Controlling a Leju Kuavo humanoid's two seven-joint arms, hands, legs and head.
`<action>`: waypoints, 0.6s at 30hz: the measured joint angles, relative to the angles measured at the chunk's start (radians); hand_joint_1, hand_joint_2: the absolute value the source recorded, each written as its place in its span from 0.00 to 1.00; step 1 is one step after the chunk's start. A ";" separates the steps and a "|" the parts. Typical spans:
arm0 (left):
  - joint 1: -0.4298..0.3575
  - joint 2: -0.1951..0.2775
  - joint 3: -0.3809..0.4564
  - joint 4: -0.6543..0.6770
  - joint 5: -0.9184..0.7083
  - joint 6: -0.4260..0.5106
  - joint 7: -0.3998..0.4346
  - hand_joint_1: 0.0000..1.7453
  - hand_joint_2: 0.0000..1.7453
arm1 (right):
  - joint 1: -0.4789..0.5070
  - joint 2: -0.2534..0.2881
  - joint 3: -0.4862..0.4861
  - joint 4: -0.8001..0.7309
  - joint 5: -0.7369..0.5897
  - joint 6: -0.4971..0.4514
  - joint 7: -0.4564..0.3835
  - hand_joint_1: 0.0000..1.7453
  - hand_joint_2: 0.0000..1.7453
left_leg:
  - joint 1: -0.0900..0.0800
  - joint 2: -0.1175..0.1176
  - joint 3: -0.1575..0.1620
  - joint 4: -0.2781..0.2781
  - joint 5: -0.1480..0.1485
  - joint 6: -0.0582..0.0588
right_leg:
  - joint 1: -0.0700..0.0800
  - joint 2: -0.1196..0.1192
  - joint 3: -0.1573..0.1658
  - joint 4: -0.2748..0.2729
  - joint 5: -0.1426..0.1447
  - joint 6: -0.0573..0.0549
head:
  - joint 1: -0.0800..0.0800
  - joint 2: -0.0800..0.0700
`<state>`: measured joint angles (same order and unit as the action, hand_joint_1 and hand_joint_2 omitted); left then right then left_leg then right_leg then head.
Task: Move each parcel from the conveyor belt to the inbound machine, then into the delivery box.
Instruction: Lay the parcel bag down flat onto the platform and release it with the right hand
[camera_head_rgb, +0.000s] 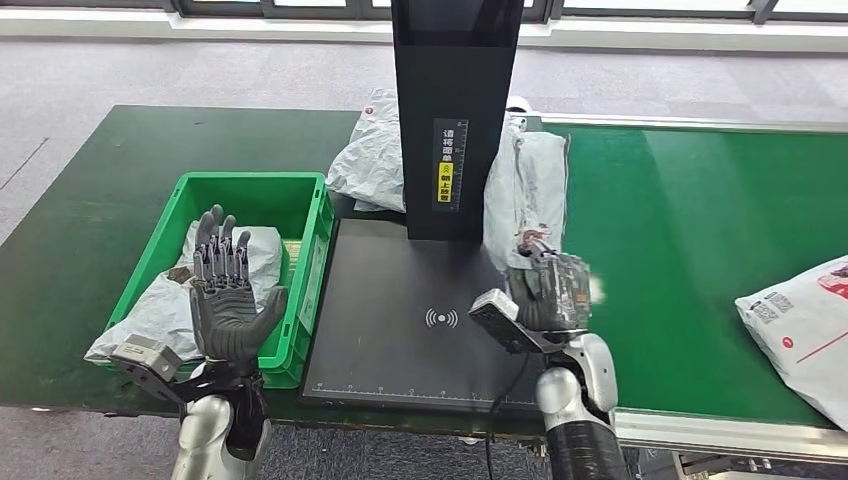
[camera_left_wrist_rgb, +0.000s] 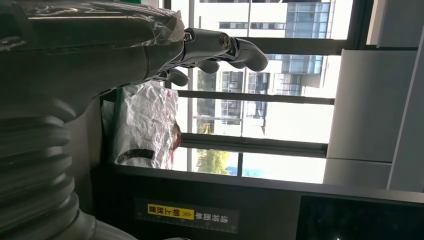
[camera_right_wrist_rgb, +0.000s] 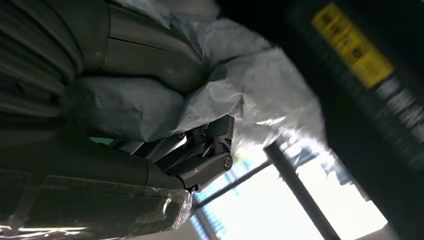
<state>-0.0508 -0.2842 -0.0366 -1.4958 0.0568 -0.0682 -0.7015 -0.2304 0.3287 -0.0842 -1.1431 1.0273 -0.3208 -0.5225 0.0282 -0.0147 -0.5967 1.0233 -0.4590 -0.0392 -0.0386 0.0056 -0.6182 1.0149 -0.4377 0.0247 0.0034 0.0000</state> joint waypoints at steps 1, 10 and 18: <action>0.000 0.000 0.000 0.002 -0.002 0.000 0.000 0.00 1.00 | -0.001 0.000 0.030 0.003 0.004 0.024 0.006 1.00 1.00 | 0.000 0.000 0.000 0.000 0.000 0.000 | 0.000 0.000 0.000 0.000 0.000 0.000 | 0.000 0.000; -0.001 0.000 -0.002 0.009 -0.006 0.009 0.000 0.00 1.00 | -0.018 0.001 0.197 0.147 -0.030 0.089 -0.006 1.00 1.00 | 0.000 0.000 0.000 0.000 0.000 0.000 | 0.000 0.000 0.000 0.000 0.000 0.000 | 0.000 0.000; -0.001 0.000 -0.002 0.009 -0.006 0.012 0.000 0.00 1.00 | -0.028 0.002 0.237 0.221 -0.054 0.107 -0.012 0.31 1.00 | 0.000 0.000 0.000 0.000 0.000 0.000 | 0.000 -0.001 0.000 0.000 0.000 0.000 | 0.000 0.000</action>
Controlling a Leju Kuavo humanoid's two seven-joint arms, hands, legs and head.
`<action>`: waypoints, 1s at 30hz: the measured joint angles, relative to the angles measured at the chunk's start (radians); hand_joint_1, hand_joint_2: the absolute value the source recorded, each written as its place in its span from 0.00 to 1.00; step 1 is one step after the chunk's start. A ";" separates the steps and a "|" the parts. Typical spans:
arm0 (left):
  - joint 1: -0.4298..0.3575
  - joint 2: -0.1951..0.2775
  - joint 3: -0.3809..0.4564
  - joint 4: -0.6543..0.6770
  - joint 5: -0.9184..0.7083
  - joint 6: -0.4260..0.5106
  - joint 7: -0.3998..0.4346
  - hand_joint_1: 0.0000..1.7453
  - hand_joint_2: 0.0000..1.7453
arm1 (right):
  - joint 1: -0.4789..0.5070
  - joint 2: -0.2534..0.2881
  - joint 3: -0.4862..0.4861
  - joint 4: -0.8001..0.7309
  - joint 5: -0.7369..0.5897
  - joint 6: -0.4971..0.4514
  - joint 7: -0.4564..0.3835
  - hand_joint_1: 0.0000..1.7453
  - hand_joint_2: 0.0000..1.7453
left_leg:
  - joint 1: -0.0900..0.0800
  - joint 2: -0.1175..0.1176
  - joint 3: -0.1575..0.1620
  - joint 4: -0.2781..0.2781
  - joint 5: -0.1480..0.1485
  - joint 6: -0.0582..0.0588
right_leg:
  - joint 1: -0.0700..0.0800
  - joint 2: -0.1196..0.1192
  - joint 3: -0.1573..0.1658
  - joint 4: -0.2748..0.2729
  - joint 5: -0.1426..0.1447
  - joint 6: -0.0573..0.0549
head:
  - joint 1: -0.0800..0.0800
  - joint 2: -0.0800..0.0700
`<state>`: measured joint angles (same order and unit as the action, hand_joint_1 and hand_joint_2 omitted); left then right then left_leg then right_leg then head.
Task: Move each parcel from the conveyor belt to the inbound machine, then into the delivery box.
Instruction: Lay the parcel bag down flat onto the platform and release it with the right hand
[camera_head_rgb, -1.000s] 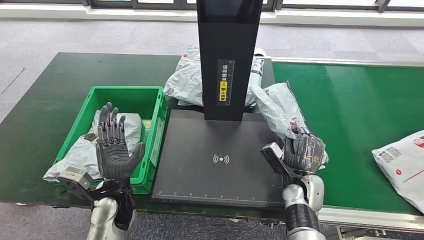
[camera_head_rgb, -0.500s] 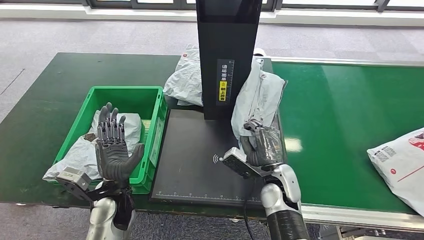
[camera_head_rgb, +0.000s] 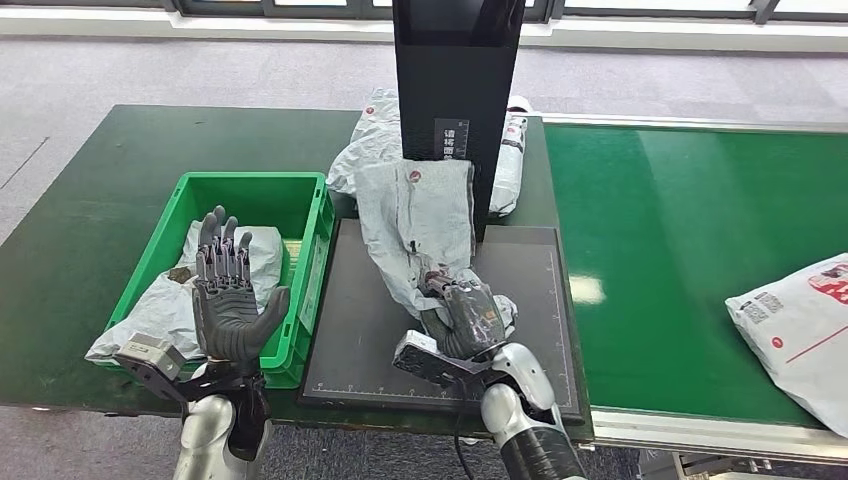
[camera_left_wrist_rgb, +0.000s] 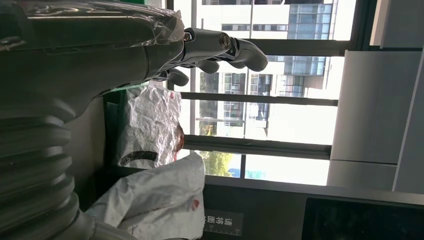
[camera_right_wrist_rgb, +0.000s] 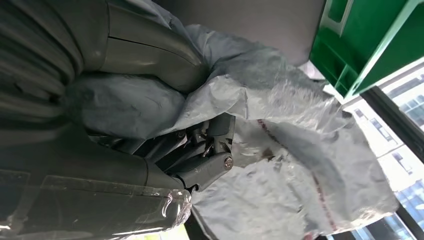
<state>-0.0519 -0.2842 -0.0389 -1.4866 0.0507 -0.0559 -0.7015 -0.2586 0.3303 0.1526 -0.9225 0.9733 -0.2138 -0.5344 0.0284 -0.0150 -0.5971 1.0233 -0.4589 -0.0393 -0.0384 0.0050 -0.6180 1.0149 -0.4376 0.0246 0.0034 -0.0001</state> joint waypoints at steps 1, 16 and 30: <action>0.000 0.000 0.000 0.000 0.000 0.002 0.000 0.00 1.00 | -0.002 0.000 0.002 0.008 -0.009 0.008 -0.001 0.06 1.00 | 0.000 0.000 0.000 0.000 0.000 0.000 | 0.000 0.000 0.000 0.000 0.000 0.000 | 0.000 0.000; 0.001 0.000 0.010 0.005 -0.013 0.053 0.000 0.00 1.00 | 0.004 0.000 0.016 -0.032 -0.192 -0.227 -0.122 0.00 1.00 | 0.000 0.000 0.000 0.000 0.000 0.000 | 0.000 0.000 0.000 0.000 0.000 0.000 | 0.000 0.000; -0.120 0.009 -0.207 0.246 -0.397 0.459 0.002 0.00 1.00 | 0.117 -0.025 0.013 -0.524 -0.425 -0.485 -0.164 0.00 1.00 | -0.002 0.002 0.001 0.001 0.000 0.000 | -0.001 0.001 -0.001 -0.001 0.001 0.000 | 0.000 0.000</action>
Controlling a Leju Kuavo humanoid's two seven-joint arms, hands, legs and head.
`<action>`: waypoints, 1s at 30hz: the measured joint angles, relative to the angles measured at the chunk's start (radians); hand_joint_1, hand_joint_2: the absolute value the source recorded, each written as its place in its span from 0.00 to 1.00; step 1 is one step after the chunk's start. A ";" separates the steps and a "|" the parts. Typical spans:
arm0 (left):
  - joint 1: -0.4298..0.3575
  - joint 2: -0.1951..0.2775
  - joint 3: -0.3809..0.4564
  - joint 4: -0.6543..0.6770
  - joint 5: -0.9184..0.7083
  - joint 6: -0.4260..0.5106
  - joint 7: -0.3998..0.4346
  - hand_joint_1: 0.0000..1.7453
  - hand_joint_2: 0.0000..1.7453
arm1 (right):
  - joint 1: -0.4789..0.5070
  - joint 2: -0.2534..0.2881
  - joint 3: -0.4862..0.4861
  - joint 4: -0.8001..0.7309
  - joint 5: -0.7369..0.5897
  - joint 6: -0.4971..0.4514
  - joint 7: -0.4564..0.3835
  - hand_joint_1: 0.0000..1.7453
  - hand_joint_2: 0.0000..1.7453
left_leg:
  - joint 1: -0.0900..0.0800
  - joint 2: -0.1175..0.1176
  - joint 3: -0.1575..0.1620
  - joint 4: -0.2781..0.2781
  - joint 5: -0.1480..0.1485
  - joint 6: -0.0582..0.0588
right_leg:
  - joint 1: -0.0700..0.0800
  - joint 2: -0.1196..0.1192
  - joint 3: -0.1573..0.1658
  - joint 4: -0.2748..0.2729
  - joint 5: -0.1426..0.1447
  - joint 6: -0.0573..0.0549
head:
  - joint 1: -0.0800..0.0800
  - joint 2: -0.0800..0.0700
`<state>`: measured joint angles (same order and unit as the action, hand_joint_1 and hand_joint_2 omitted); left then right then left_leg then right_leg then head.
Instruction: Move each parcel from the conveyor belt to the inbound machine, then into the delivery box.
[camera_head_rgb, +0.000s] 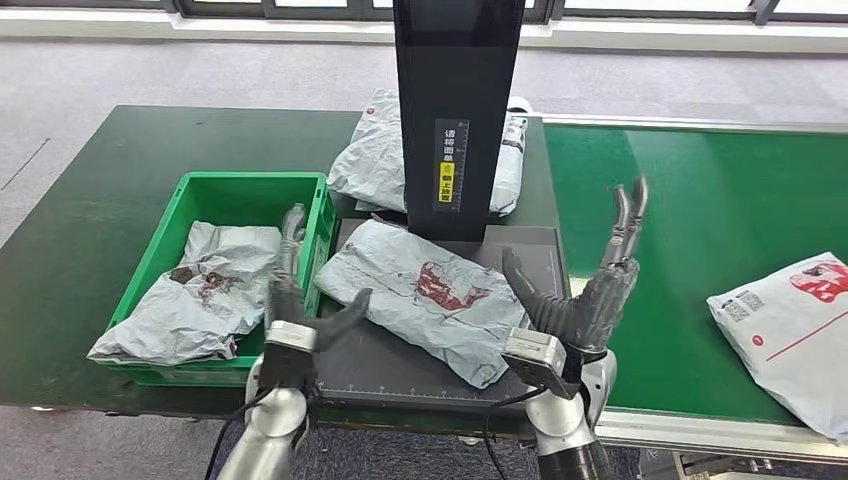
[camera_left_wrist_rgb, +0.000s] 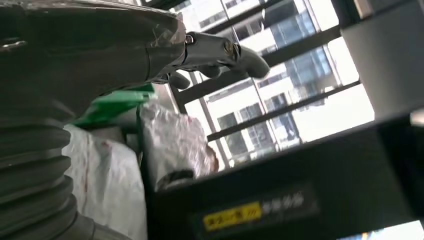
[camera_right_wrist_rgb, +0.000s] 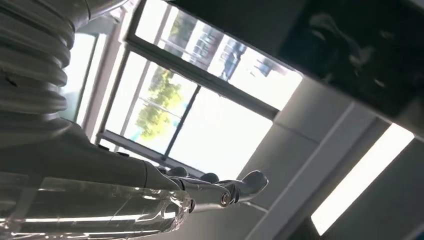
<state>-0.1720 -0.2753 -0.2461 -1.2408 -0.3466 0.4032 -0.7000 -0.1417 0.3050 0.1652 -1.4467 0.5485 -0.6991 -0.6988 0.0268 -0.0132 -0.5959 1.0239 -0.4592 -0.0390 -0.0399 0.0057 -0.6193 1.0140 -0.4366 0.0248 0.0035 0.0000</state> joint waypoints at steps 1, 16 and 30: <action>-0.030 -0.004 -0.014 0.065 -0.041 0.019 0.005 0.00 1.00 | 0.004 -0.001 -0.001 -0.020 -0.005 0.000 0.000 0.00 1.00 | 0.000 0.001 0.000 0.000 0.000 0.000 | 0.000 0.001 0.000 0.000 0.001 0.000 | 0.000 0.000; -0.292 -0.076 -0.147 0.749 -0.378 0.096 0.205 0.00 1.00 | 0.022 -0.007 -0.011 -0.107 -0.032 -0.001 0.000 0.00 1.00 | 0.000 0.005 0.001 0.000 0.000 0.000 | 0.000 0.005 -0.001 0.000 0.002 -0.001 | 0.000 0.000; -0.335 -0.085 -0.209 0.871 -0.494 0.050 0.349 0.78 1.00 | 0.022 -0.007 -0.012 -0.111 -0.041 -0.001 0.001 0.00 1.00 | 0.000 0.004 0.001 0.000 0.000 0.000 | 0.000 0.003 0.001 0.000 0.002 -0.001 | 0.000 0.000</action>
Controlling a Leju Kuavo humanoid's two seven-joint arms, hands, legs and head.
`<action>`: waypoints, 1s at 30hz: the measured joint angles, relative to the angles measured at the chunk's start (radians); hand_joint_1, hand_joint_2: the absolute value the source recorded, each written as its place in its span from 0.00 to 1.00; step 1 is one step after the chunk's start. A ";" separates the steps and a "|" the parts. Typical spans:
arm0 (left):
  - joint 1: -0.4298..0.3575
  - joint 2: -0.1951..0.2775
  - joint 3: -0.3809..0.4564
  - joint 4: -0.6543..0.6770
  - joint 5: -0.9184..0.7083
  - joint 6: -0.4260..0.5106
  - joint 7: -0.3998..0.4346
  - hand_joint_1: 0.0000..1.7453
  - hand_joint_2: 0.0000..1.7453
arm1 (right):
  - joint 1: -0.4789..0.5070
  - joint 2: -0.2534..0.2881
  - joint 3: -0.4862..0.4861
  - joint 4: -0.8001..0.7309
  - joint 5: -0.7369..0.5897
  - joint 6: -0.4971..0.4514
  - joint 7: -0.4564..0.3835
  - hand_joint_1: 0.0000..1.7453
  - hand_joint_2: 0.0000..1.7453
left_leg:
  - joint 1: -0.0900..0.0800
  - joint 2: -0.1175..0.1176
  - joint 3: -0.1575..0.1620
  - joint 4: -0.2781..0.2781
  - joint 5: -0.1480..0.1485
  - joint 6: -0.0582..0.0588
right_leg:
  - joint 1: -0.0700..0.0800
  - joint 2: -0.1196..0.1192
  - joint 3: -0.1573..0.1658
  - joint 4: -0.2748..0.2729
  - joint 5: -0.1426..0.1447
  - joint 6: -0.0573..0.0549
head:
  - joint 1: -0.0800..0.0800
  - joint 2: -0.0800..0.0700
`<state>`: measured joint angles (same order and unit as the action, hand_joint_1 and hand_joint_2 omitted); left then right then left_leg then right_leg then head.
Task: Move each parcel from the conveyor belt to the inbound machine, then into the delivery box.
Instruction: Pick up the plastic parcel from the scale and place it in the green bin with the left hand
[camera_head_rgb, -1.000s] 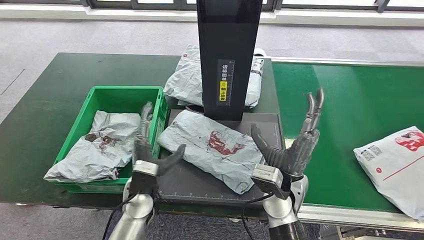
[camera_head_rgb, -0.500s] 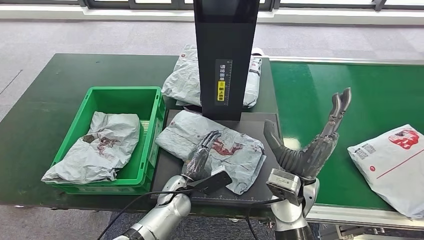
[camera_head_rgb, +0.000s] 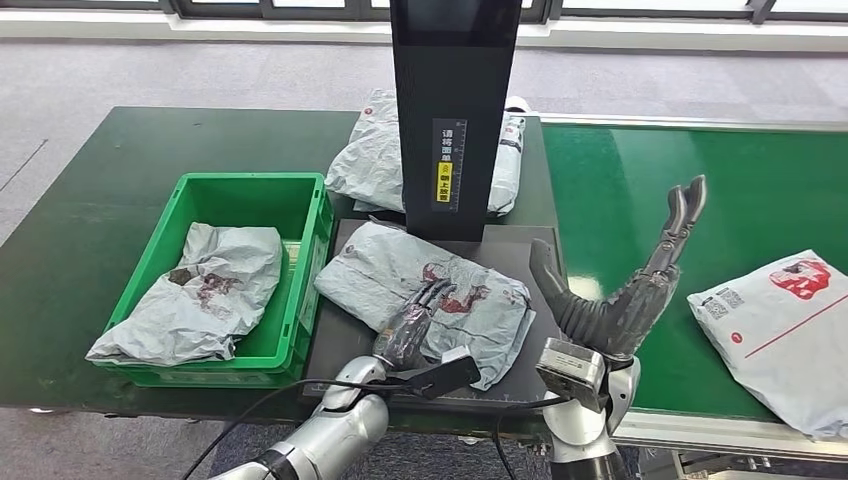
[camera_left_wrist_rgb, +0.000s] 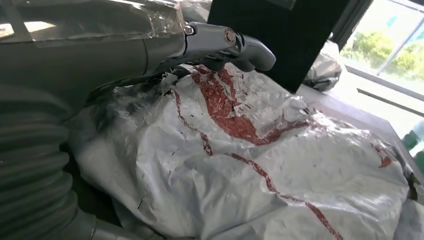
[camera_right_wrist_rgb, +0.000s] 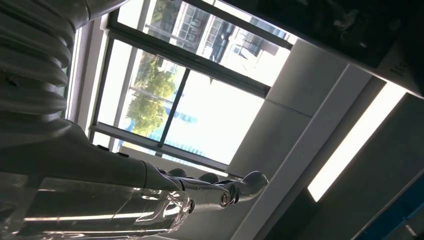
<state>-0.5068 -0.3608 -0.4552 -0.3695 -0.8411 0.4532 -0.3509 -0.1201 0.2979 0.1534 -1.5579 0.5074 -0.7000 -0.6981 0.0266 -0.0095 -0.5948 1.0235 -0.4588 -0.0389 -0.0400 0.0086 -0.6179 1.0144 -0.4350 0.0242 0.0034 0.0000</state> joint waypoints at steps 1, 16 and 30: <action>-0.002 0.000 -0.005 0.005 -0.008 -0.005 0.008 1.00 1.00 | 0.000 0.000 0.000 0.000 -0.001 0.000 0.000 0.00 1.00 | 0.000 0.000 0.000 0.000 0.000 0.000 | 0.000 0.000 0.000 0.000 0.000 0.000 | 0.000 0.000; -0.030 0.000 -0.060 0.029 -0.132 0.011 0.137 1.00 1.00 | 0.000 -0.001 0.000 0.000 -0.014 0.000 0.000 0.00 1.00 | 0.000 0.000 0.003 0.000 0.000 0.000 | 0.000 0.000 0.002 0.000 0.000 0.000 | 0.000 0.000; 0.016 0.093 -0.113 -0.393 -0.654 0.246 0.690 1.00 1.00 | 0.014 -0.002 -0.006 0.000 0.020 0.000 0.000 0.00 1.00 | 0.001 0.001 0.000 0.000 0.001 -0.001 | 0.001 0.001 -0.001 0.001 0.001 0.000 | 0.000 0.000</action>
<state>-0.4910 -0.2683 -0.5680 -0.7625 -1.4949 0.6988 0.3387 -0.1057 0.2964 0.1472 -1.5576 0.5275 -0.7000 -0.6981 0.0275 -0.0084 -0.5950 1.0234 -0.4576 -0.0399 -0.0393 0.0098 -0.6193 1.0151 -0.4344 0.0237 0.0034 0.0000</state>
